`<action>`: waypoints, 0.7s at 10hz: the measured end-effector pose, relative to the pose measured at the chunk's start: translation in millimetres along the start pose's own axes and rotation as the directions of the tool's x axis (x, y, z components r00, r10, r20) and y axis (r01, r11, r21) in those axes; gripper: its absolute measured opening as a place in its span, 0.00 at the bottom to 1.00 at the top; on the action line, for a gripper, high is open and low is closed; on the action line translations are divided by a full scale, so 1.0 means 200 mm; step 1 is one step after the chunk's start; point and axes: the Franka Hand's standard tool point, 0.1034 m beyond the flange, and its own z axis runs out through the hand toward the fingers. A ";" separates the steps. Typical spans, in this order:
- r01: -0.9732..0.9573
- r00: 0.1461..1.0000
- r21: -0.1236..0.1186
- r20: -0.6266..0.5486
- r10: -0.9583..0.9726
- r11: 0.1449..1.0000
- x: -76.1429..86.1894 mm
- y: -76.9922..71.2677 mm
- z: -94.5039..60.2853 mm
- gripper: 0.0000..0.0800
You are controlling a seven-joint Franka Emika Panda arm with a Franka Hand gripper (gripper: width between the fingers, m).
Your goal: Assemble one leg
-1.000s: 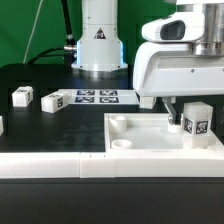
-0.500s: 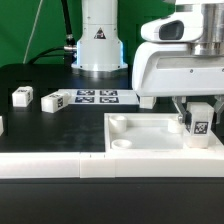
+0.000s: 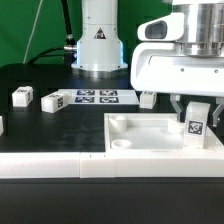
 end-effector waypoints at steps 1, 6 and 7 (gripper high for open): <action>-0.152 0.988 0.005 0.002 0.152 0.988 0.00 0.00 0.00 0.36; -0.687 0.727 -0.001 0.004 0.687 0.727 -0.01 0.00 0.00 0.36; -0.718 0.696 0.000 0.007 0.718 0.696 -0.01 0.00 0.00 0.36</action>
Offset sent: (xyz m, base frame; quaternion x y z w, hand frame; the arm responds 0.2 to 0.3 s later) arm -0.0054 -0.0058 -0.0019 -0.0193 0.0409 0.4123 0.9099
